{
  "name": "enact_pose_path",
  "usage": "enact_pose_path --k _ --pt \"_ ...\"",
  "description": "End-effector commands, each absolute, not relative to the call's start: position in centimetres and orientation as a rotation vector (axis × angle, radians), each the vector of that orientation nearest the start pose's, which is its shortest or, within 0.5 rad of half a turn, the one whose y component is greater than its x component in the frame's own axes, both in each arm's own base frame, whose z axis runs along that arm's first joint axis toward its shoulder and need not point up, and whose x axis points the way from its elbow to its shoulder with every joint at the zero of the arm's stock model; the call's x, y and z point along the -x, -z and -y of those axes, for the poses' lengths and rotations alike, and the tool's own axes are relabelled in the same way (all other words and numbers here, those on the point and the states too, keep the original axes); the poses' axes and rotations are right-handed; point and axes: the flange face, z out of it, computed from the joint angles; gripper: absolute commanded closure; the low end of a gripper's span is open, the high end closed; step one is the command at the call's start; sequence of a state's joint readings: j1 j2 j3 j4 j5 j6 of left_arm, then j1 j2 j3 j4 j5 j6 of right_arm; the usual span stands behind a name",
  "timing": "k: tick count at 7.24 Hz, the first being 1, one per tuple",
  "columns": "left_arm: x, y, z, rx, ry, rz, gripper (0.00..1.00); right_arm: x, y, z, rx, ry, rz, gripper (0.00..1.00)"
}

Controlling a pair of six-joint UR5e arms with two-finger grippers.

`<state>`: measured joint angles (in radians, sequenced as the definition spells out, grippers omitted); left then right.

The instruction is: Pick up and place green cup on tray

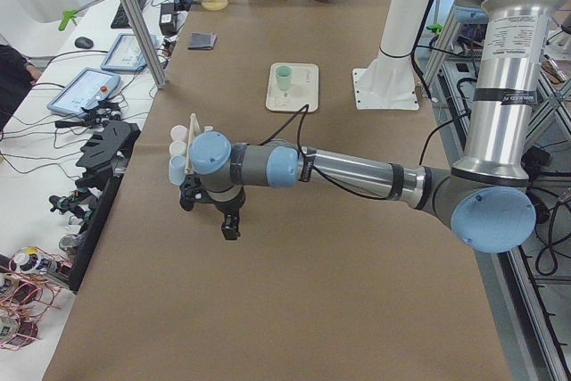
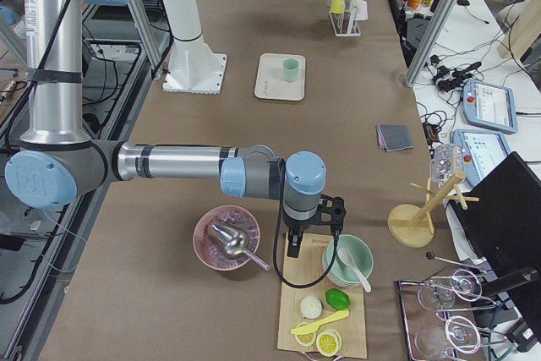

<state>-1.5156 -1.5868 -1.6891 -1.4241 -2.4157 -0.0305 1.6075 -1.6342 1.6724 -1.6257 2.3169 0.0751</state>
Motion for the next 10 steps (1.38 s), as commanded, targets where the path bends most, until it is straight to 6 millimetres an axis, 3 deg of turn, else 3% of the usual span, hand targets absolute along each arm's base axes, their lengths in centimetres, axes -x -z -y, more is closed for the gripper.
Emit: enact_pose_path --k 1,2,3,4,5,6,10 --pt "3.6 -63.6 45.5 0.106 -0.015 -0.813 0.02 -8.2 -65.1 46.1 0.037 -0.112 0.738 0.0" --pt "4.5 -65.5 43.9 0.127 0.003 -0.79 0.02 -7.5 -65.0 46.3 0.041 -0.097 0.731 0.0" --pt "6.9 -65.8 43.2 0.114 0.053 -0.794 0.02 -7.4 -65.1 46.4 0.041 -0.091 0.717 0.0" --pt "9.4 -64.9 43.7 0.082 0.104 -0.793 0.02 -7.4 -65.1 46.4 0.039 -0.088 0.716 0.0" --pt "10.5 -64.4 43.7 0.11 0.144 -0.799 0.02 -7.4 -65.1 46.4 0.04 -0.086 0.716 0.0" --pt "10.8 -63.4 44.9 0.12 0.151 -0.8 0.02 -7.4 -65.2 46.4 0.041 -0.086 0.714 0.0" --pt "10.8 -63.1 45.4 0.115 0.15 -0.799 0.02 -7.5 -66.3 45.9 0.062 -0.095 0.71 0.0"
